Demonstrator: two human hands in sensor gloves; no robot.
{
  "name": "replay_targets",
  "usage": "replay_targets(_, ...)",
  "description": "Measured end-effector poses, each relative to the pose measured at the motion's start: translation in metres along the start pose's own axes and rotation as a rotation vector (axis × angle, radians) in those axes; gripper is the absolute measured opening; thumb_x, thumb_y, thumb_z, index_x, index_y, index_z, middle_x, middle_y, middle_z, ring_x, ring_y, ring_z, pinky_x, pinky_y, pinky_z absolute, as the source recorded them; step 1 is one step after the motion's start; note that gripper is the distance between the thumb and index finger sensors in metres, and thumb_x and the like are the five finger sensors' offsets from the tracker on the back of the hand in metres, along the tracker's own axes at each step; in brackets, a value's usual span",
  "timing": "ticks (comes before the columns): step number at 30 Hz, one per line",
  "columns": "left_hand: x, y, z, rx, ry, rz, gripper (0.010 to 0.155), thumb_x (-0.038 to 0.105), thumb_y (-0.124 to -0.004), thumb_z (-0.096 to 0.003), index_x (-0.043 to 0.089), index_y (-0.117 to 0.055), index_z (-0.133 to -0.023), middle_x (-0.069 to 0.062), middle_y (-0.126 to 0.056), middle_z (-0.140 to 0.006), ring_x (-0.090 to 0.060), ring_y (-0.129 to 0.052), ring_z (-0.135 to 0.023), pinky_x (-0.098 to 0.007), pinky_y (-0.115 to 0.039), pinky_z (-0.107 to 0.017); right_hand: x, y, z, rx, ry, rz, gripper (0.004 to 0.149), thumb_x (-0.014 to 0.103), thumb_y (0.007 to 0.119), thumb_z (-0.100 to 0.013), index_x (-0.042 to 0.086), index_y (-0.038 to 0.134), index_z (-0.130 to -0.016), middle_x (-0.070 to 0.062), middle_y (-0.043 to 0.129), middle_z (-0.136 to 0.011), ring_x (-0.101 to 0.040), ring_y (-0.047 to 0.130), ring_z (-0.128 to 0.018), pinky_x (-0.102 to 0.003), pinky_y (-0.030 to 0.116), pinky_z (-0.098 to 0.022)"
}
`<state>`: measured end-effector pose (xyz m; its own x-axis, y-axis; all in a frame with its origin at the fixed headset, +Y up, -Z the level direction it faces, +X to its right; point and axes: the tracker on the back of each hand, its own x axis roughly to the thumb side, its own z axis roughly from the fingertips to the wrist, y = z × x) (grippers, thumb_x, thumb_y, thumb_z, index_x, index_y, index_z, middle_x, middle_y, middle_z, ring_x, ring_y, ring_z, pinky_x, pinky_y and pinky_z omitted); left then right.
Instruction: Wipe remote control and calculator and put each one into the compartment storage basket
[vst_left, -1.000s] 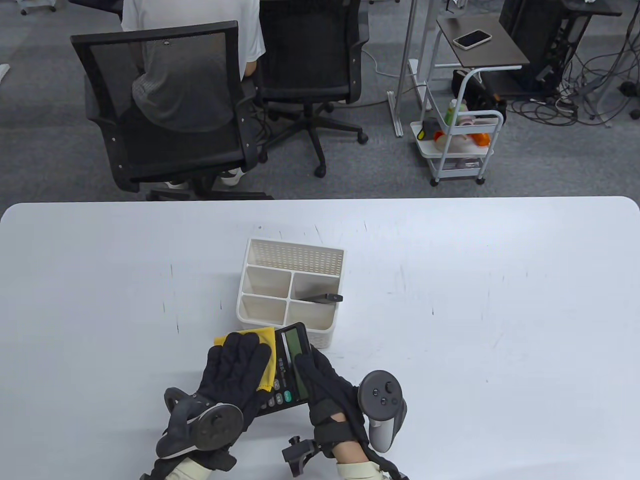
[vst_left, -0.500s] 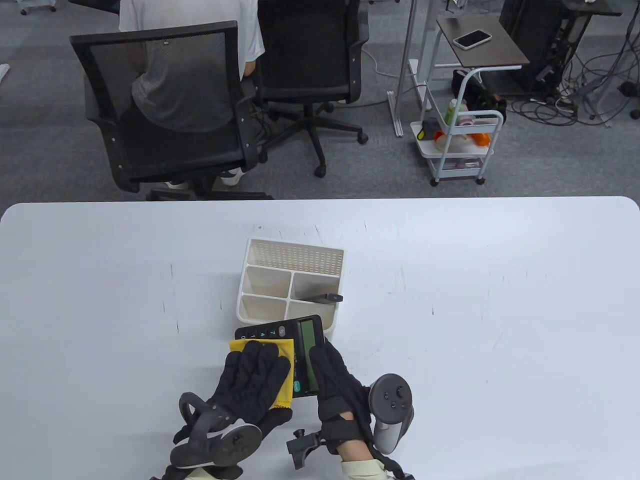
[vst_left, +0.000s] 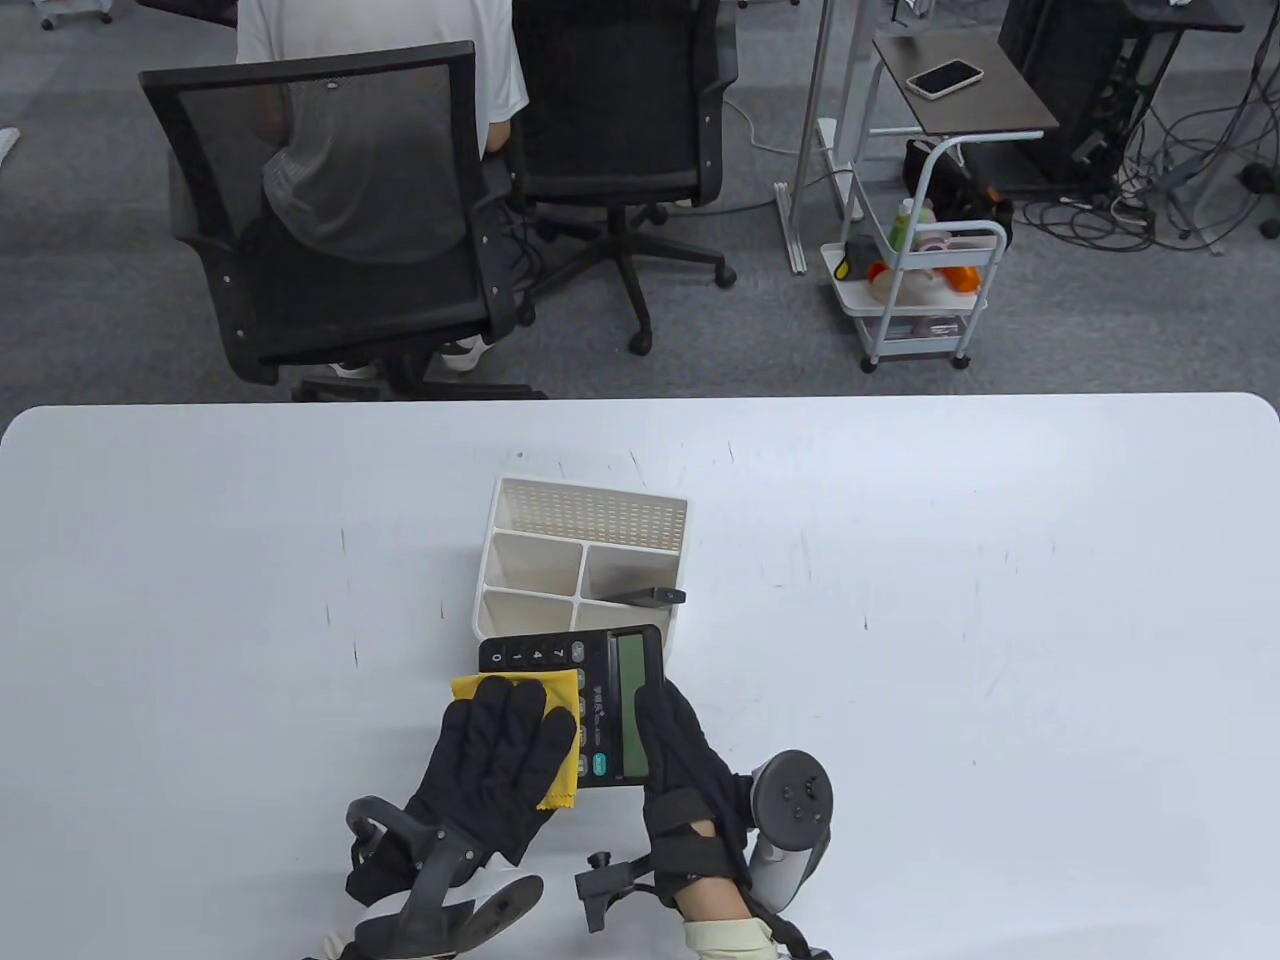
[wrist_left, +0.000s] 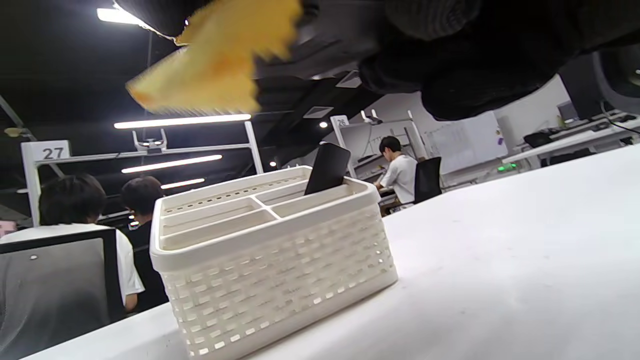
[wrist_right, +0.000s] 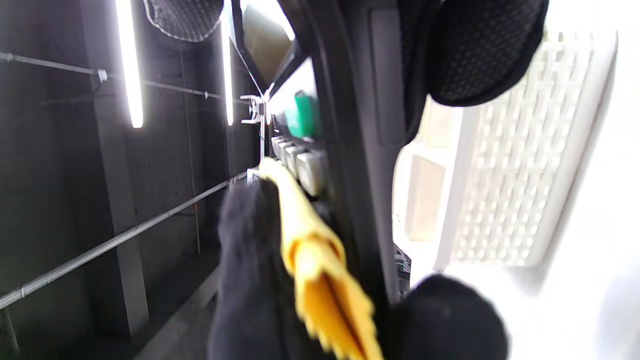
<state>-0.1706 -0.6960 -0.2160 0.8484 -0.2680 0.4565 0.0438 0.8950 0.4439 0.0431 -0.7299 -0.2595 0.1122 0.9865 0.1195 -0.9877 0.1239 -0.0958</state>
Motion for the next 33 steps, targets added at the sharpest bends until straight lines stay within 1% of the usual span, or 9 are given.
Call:
replay_targets(5, -0.011, 0.0, 0.0, -0.002, 0.06, 0.163, 0.059, 0.044, -0.055, -0.0566, 0.023, -0.046, -0.11, -0.014, -0.046, -0.115, -0.043, -0.052, -0.106, -0.057, -0.057, -0.074, 0.002, -0.005, -0.001, -0.009, -0.007, 0.008, 0.065, 0.041, 0.059, -0.065, -0.009, 0.056, -0.107, -0.031, 0.075, -0.089, -0.038, 0.093, -0.063, -0.059, 0.075, -0.051)
replay_targets(7, -0.017, -0.001, 0.0, -0.014, 0.095, 0.237, 0.058, 0.045, -0.054, -0.0566, 0.024, -0.047, -0.11, -0.013, -0.047, -0.115, -0.042, -0.051, -0.107, -0.058, -0.056, -0.074, 0.003, -0.004, -0.002, 0.0, -0.024, 0.039, 0.065, 0.041, 0.06, -0.065, -0.009, 0.057, -0.106, -0.031, 0.076, -0.088, -0.038, 0.094, -0.062, -0.059, 0.076, -0.051)
replay_targets(9, -0.025, -0.004, 0.001, -0.041, 0.144, 0.299, 0.058, 0.045, -0.053, -0.0568, 0.024, -0.045, -0.111, -0.012, -0.043, -0.115, -0.041, -0.048, -0.107, -0.058, -0.054, -0.074, 0.005, 0.0, -0.001, 0.047, -0.043, 0.076, 0.065, 0.041, 0.06, -0.065, -0.009, 0.057, -0.106, -0.031, 0.077, -0.087, -0.038, 0.094, -0.061, -0.059, 0.076, -0.05)
replay_targets(15, -0.047, -0.013, 0.005, -0.092, 0.242, 0.396, 0.06, 0.045, -0.052, -0.0571, 0.022, -0.04, -0.112, -0.014, -0.038, -0.116, -0.044, -0.042, -0.108, -0.06, -0.051, -0.074, 0.009, 0.015, 0.002, 0.145, -0.109, 0.212, 0.064, 0.04, 0.062, -0.064, -0.01, 0.061, -0.104, -0.032, 0.079, -0.085, -0.038, 0.096, -0.058, -0.059, 0.077, -0.049)
replay_targets(18, -0.057, -0.018, 0.007, -0.107, 0.284, 0.457, 0.061, 0.045, -0.052, -0.0571, 0.022, -0.039, -0.112, -0.014, -0.039, -0.117, -0.045, -0.043, -0.108, -0.06, -0.051, -0.074, 0.008, 0.021, 0.003, 0.205, -0.116, 0.245, 0.064, 0.04, 0.063, -0.064, -0.011, 0.062, -0.104, -0.032, 0.081, -0.084, -0.038, 0.096, -0.057, -0.059, 0.078, -0.048)
replay_targets(20, -0.06, -0.02, 0.008, -0.11, 0.298, 0.517, 0.061, 0.046, -0.053, -0.0572, 0.022, -0.041, -0.112, -0.014, -0.044, -0.117, -0.046, -0.046, -0.107, -0.06, -0.053, -0.073, 0.006, 0.025, 0.004, 0.227, -0.121, 0.267, 0.064, 0.04, 0.064, -0.064, -0.01, 0.063, -0.103, -0.032, 0.081, -0.084, -0.038, 0.097, -0.057, -0.059, 0.078, -0.048)
replay_targets(24, -0.053, -0.018, 0.003, -0.117, 0.255, 0.595, 0.062, 0.046, -0.053, -0.0574, 0.02, -0.042, -0.112, -0.015, -0.05, -0.117, -0.046, -0.057, -0.106, -0.06, -0.056, -0.072, 0.003, 0.031, 0.005, 0.267, -0.155, 0.343, 0.063, 0.04, 0.065, -0.063, -0.009, 0.066, -0.103, -0.032, 0.083, -0.083, -0.039, 0.097, -0.056, -0.06, 0.077, -0.048)
replay_targets(29, -0.04, -0.009, 0.001, -0.052, 0.181, 0.585, 0.062, 0.045, -0.053, -0.0573, 0.02, -0.037, -0.112, -0.015, -0.044, -0.117, -0.047, -0.051, -0.107, -0.061, -0.053, -0.073, 0.001, 0.036, 0.005, 0.309, -0.182, 0.384, 0.062, 0.038, 0.067, -0.062, -0.009, 0.066, -0.103, -0.031, 0.083, -0.084, -0.038, 0.098, -0.057, -0.06, 0.077, -0.049)
replay_targets(33, -0.043, -0.01, 0.001, -0.045, 0.172, 0.626, 0.061, 0.046, -0.053, -0.0573, 0.023, -0.038, -0.112, -0.013, -0.043, -0.118, -0.045, -0.05, -0.108, -0.059, -0.052, -0.074, 0.002, 0.036, 0.005, 0.307, -0.178, 0.371, 0.062, 0.038, 0.068, -0.062, -0.009, 0.066, -0.103, -0.031, 0.084, -0.083, -0.039, 0.098, -0.057, -0.061, 0.077, -0.049)
